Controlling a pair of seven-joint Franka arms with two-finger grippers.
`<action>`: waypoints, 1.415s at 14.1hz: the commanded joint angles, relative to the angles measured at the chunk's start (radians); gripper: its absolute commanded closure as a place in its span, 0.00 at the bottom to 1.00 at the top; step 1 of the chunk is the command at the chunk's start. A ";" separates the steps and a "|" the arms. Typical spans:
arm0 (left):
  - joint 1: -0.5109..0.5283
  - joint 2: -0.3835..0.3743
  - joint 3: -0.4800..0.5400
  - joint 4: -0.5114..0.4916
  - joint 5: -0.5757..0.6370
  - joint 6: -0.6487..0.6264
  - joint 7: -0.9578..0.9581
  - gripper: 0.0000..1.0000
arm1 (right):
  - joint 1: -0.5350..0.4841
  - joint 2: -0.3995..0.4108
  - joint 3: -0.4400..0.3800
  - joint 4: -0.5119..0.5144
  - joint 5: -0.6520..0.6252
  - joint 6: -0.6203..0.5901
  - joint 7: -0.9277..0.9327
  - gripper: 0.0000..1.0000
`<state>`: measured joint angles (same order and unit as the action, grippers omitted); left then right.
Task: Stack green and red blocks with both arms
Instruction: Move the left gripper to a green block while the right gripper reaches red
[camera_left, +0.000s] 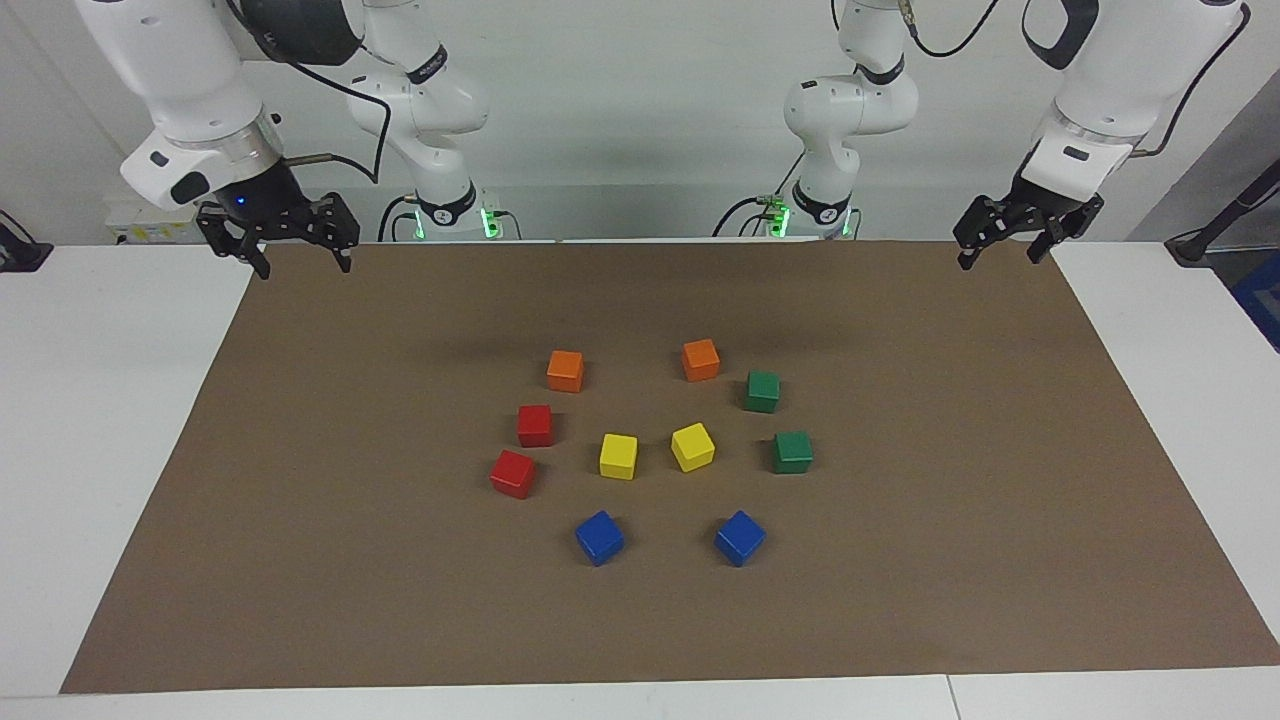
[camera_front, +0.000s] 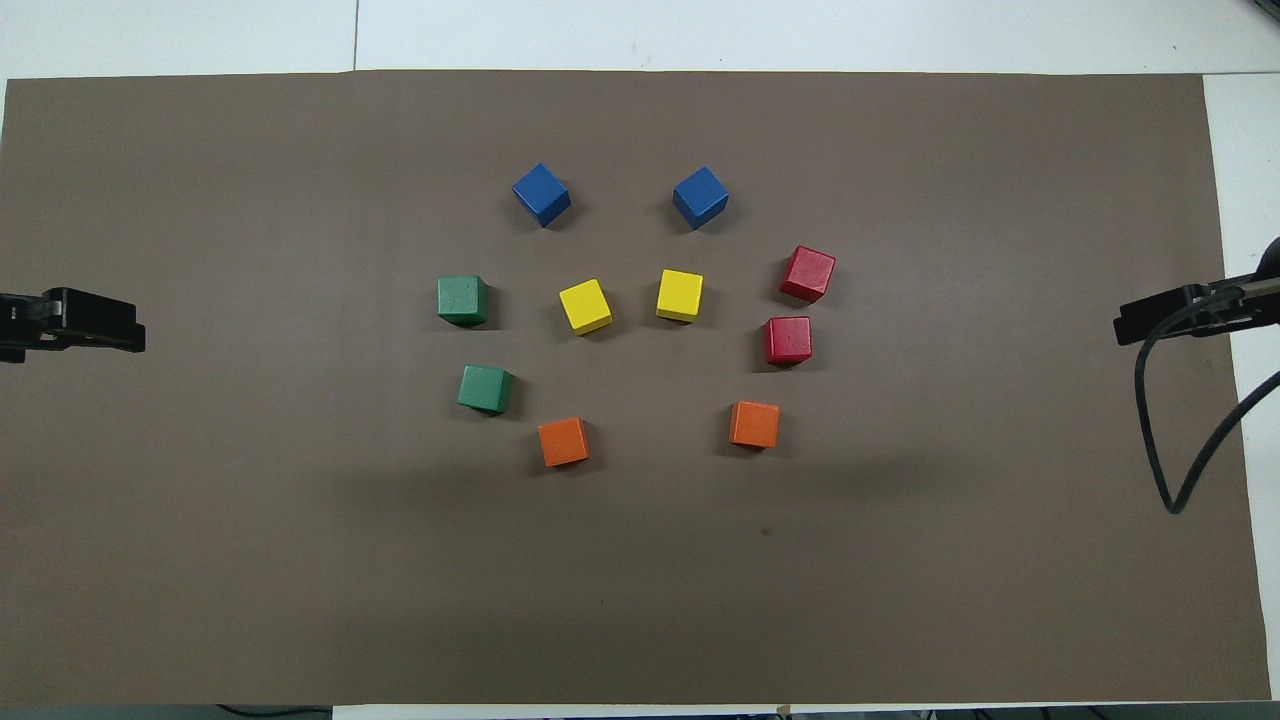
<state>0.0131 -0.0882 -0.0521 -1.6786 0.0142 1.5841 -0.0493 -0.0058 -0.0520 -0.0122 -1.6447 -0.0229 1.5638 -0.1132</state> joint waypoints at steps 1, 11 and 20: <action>0.002 -0.011 -0.002 -0.009 -0.003 0.010 0.013 0.00 | -0.008 0.001 0.005 0.003 0.006 -0.005 0.012 0.00; -0.001 -0.033 -0.002 -0.050 -0.005 0.022 0.014 0.00 | -0.007 -0.026 0.006 -0.058 0.004 -0.002 0.001 0.00; -0.156 -0.019 -0.005 -0.190 -0.092 0.213 -0.004 0.00 | 0.158 0.044 0.096 -0.175 0.008 0.275 0.427 0.05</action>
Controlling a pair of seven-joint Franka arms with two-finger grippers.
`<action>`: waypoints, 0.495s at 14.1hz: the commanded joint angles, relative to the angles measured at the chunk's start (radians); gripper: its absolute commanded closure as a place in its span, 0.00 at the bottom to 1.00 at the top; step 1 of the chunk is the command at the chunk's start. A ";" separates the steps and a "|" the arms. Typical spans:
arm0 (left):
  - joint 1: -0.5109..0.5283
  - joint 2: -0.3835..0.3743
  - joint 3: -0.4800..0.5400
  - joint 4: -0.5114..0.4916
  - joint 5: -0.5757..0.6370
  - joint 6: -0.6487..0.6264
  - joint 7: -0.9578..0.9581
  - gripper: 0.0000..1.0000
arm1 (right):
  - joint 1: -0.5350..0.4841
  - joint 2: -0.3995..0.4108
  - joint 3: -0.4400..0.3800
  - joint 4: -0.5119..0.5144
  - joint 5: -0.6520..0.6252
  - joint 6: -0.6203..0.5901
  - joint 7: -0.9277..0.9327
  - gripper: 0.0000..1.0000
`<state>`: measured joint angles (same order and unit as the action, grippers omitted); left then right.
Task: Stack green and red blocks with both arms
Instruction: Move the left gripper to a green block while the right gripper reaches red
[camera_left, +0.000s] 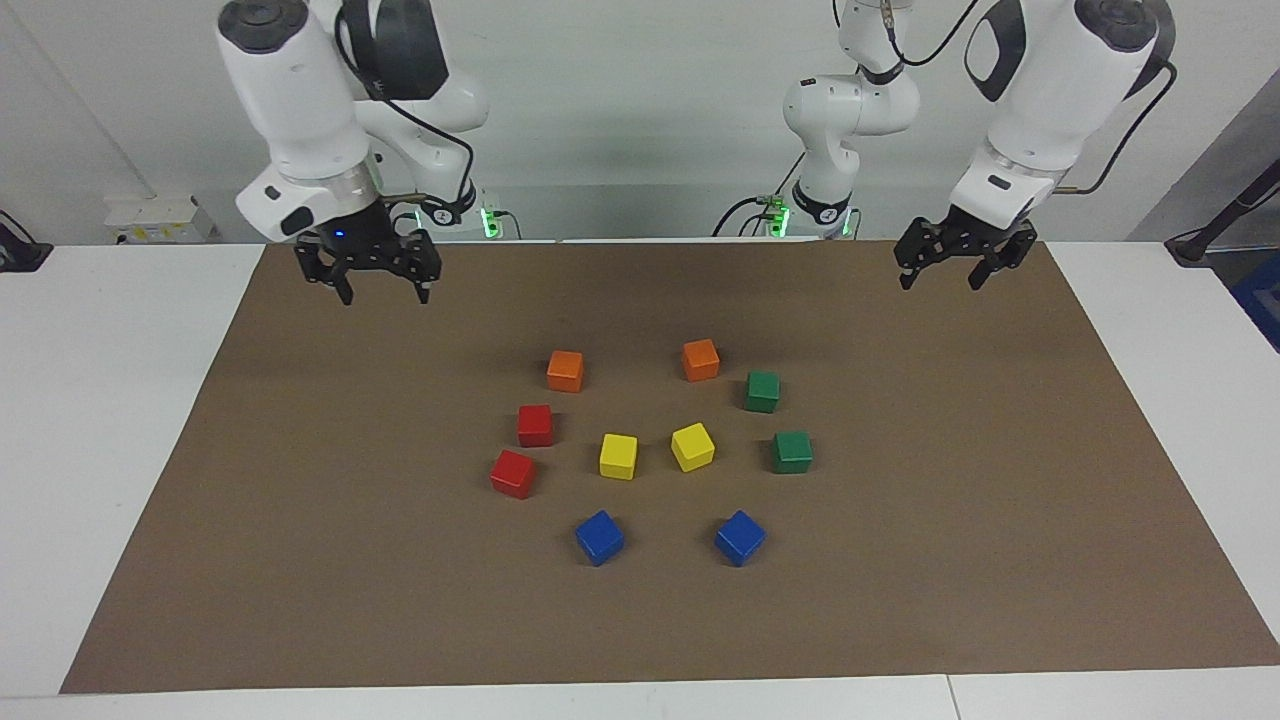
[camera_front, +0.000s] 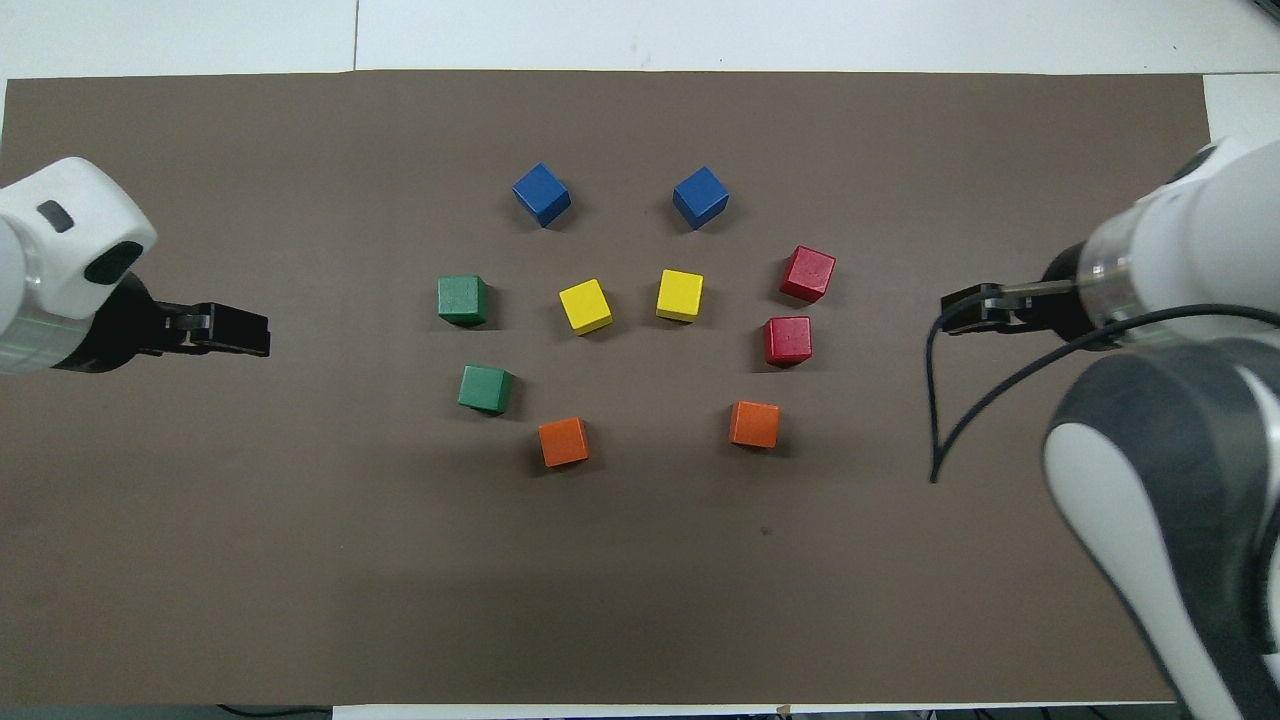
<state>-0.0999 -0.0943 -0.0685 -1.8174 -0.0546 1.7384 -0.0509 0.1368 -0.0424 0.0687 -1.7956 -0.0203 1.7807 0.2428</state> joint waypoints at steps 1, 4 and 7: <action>-0.069 -0.002 0.012 -0.065 -0.024 0.079 -0.009 0.00 | 0.015 0.064 0.038 -0.024 0.005 0.095 0.104 0.06; -0.142 0.007 0.012 -0.164 -0.024 0.186 -0.021 0.00 | 0.017 0.142 0.074 -0.025 0.005 0.202 0.185 0.07; -0.207 0.027 0.012 -0.262 -0.024 0.315 -0.038 0.00 | 0.029 0.196 0.074 -0.033 0.003 0.270 0.194 0.08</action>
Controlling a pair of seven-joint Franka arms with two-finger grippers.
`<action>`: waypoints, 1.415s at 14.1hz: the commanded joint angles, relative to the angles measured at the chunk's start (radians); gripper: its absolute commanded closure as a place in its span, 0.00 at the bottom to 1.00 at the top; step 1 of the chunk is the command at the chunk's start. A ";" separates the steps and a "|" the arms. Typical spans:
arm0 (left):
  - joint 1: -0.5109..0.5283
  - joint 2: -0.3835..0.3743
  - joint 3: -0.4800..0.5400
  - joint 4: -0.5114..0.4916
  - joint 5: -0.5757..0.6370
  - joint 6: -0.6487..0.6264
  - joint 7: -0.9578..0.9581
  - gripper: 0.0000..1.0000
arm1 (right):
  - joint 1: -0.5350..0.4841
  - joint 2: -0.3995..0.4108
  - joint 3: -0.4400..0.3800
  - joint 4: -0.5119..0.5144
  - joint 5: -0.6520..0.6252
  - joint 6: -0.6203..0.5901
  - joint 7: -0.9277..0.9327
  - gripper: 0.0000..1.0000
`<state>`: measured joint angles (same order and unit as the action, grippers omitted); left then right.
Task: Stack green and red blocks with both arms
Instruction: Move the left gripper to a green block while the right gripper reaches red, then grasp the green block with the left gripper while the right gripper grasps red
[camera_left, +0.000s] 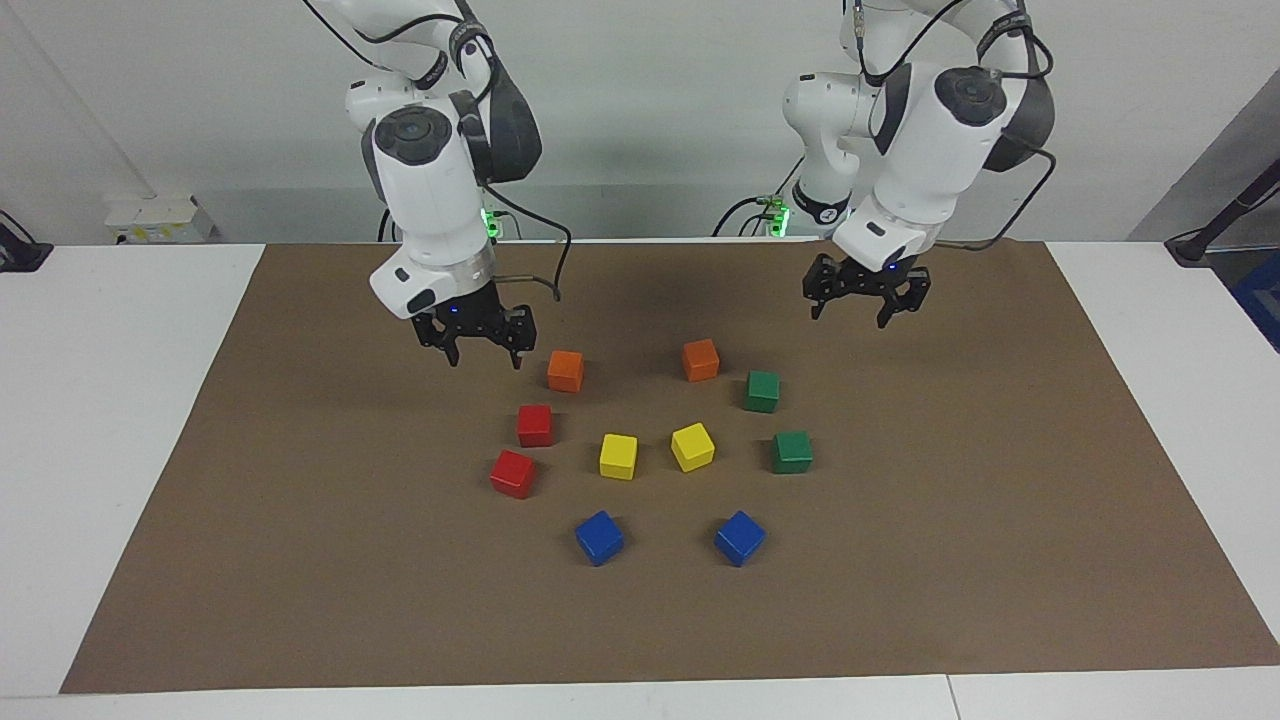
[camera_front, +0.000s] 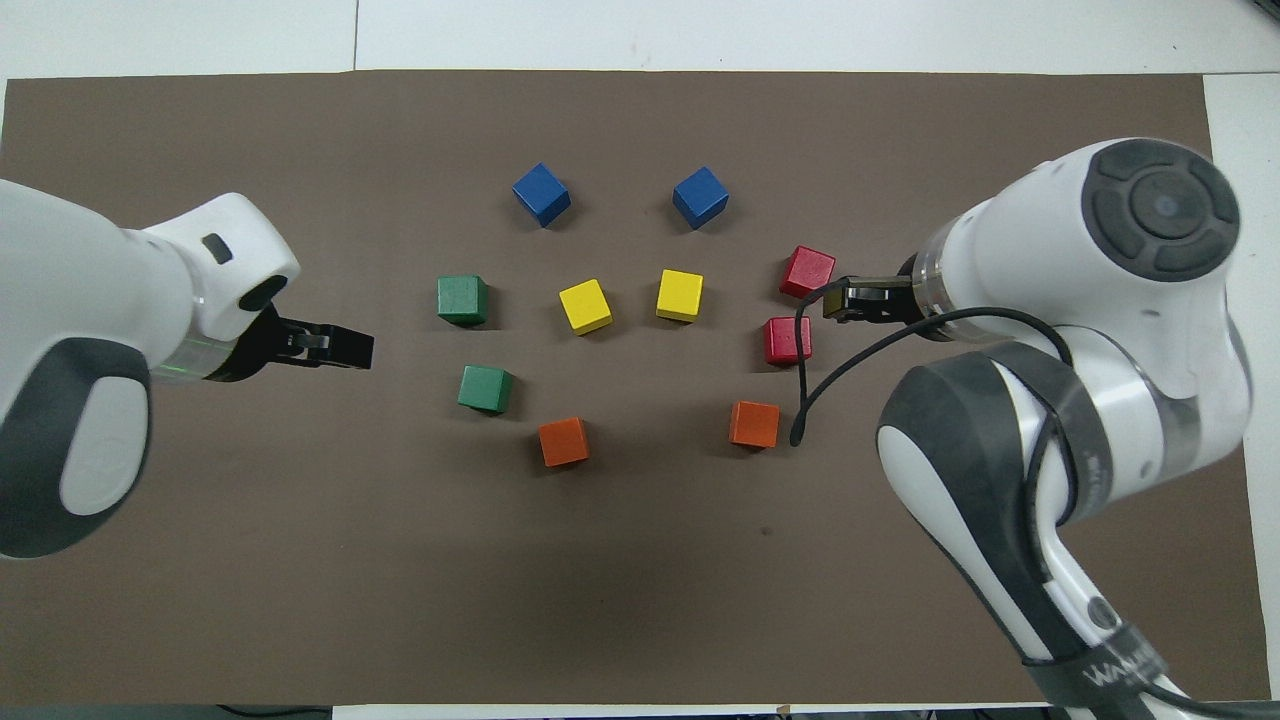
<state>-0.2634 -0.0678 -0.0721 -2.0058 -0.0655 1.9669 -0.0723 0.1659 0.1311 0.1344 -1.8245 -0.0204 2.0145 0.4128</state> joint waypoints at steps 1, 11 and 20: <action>-0.052 0.012 0.015 -0.085 -0.013 0.119 -0.017 0.00 | 0.010 0.031 0.008 -0.025 0.004 0.070 0.030 0.08; -0.115 0.126 0.017 -0.145 -0.013 0.288 -0.021 0.00 | 0.044 0.074 0.008 -0.171 -0.009 0.286 0.060 0.09; -0.122 0.213 0.017 -0.143 -0.011 0.374 0.017 0.00 | 0.050 0.100 0.010 -0.248 -0.010 0.372 0.104 0.11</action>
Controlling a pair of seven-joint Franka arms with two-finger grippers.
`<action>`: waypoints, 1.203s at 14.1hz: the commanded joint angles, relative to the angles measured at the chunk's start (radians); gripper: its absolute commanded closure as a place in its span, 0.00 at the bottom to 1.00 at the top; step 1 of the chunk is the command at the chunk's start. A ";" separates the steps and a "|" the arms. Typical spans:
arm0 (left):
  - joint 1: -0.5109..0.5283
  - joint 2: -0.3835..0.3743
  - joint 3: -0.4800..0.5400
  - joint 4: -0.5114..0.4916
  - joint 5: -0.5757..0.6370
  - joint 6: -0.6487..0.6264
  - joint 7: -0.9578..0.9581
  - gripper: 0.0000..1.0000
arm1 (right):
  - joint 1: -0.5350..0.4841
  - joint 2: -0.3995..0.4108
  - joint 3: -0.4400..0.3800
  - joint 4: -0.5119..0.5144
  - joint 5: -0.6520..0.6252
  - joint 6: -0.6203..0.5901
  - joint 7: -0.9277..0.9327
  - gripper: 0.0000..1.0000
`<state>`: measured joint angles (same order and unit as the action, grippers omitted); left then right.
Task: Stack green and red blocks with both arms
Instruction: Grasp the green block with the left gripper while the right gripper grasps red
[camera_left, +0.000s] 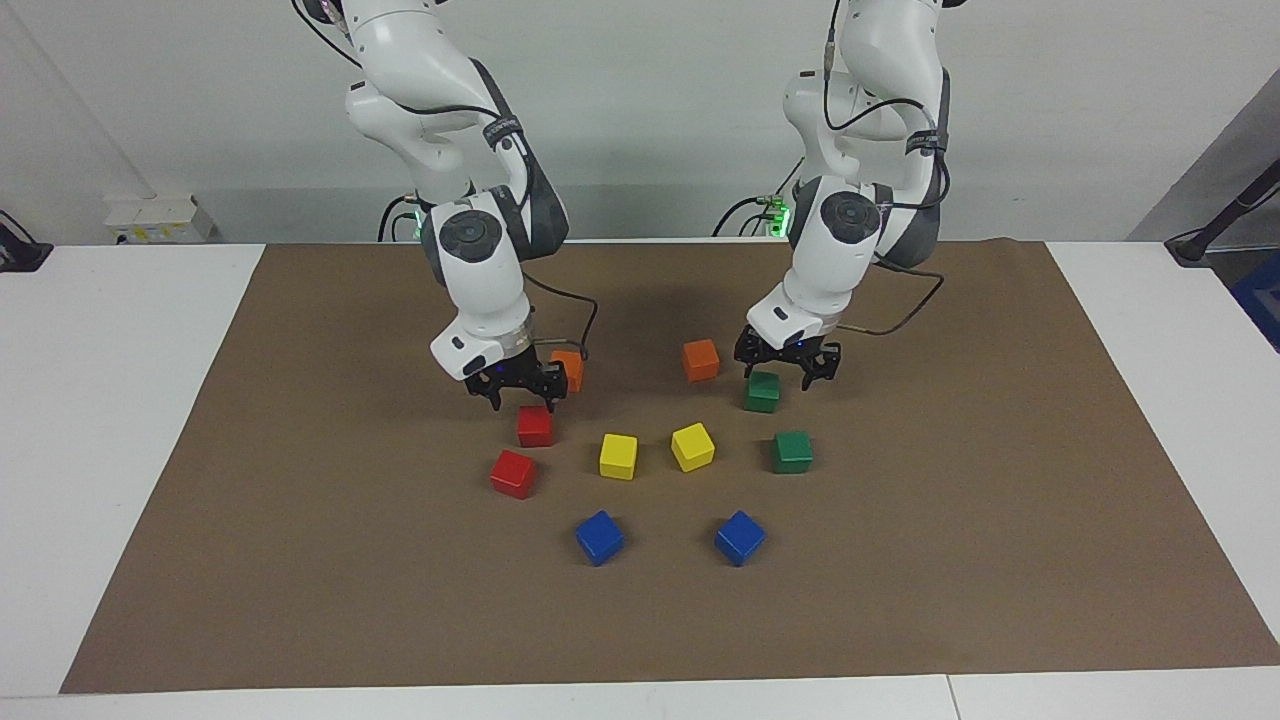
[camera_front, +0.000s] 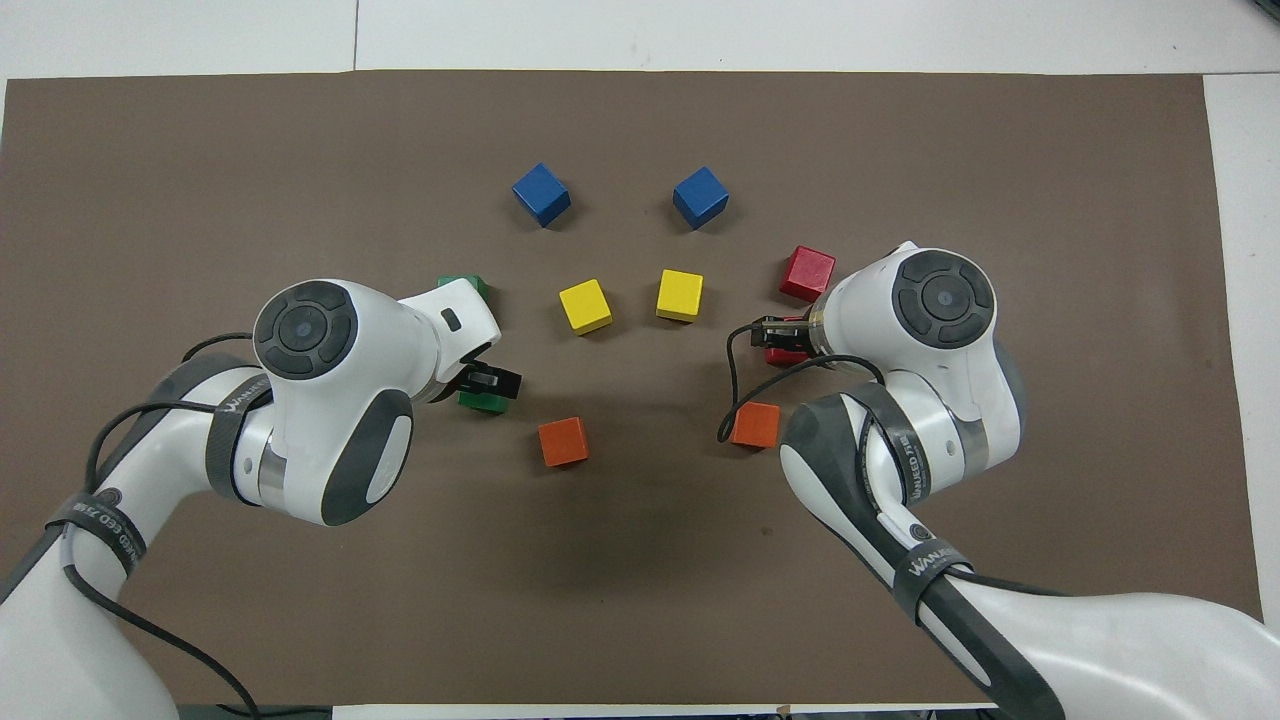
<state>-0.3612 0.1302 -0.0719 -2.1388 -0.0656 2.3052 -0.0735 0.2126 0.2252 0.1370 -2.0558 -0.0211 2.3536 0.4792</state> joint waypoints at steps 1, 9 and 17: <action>-0.027 0.026 0.017 -0.010 -0.011 0.039 0.018 0.00 | 0.010 0.011 0.006 -0.017 -0.011 0.039 0.038 0.11; -0.045 0.075 0.017 -0.009 -0.010 0.065 0.017 0.00 | 0.010 0.048 0.006 -0.010 -0.039 0.085 0.035 0.12; -0.059 0.080 0.020 -0.010 0.000 0.046 0.017 0.78 | 0.007 0.036 0.006 0.041 -0.091 -0.001 0.013 1.00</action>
<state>-0.3983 0.2126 -0.0717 -2.1395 -0.0654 2.3477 -0.0668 0.2247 0.2854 0.1370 -2.0514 -0.0808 2.4285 0.4826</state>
